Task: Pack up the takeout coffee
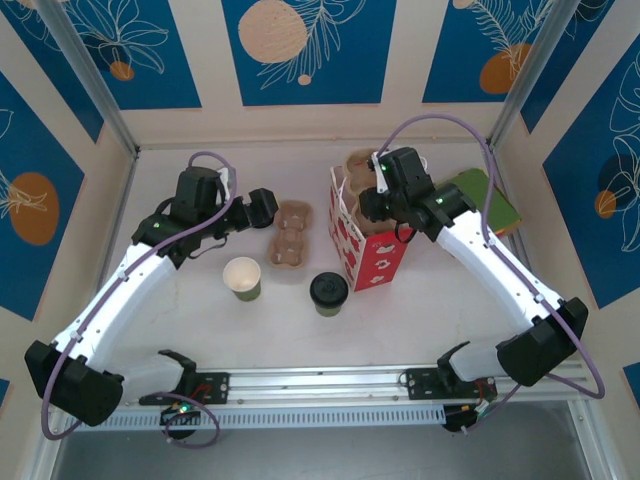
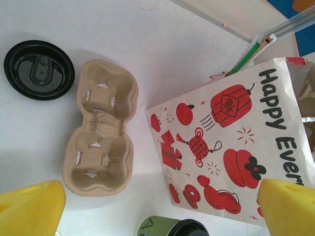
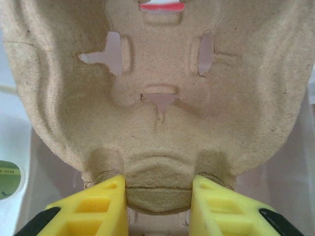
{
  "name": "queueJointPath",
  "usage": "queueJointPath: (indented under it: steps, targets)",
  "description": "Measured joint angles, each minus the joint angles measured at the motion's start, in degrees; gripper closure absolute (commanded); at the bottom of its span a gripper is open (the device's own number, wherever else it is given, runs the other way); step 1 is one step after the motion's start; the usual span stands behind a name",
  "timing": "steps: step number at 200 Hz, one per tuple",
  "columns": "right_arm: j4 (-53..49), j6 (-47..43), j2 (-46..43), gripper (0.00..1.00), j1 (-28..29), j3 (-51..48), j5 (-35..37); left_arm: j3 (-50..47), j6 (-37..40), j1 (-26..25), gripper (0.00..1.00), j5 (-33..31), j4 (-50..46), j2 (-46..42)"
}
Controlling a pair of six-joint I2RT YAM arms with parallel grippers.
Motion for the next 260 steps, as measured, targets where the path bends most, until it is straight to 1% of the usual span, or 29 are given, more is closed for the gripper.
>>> queueJointPath:
  steps: [38, 92, 202, 220, 260]
  targets:
    - [0.4, 0.3, -0.8, 0.71, 0.4, -4.0, 0.1, 0.0, 1.1, 0.0, 0.00, -0.2, -1.0, -0.7]
    - [0.1, 1.0, -0.6, 0.71, 0.4, -5.3, 0.1, 0.0, 2.5, 0.0, 0.00, -0.5, -1.9, -0.9]
    - [-1.7, 1.0, 2.9, 0.71, 0.8, -5.8, 0.0, 0.0, 4.0, 0.0, 0.00, -0.5, -2.5, -1.1]
    - [-3.0, 1.0, 3.8, 0.71, 0.8, -5.4, -0.2, 0.0, 4.0, 0.0, 0.00, -0.5, -2.5, -1.1]
    - [-7.4, 1.5, 8.6, 0.71, 0.8, -2.0, -0.9, -0.4, 4.0, 0.0, 0.00, -0.9, -2.4, -2.7]
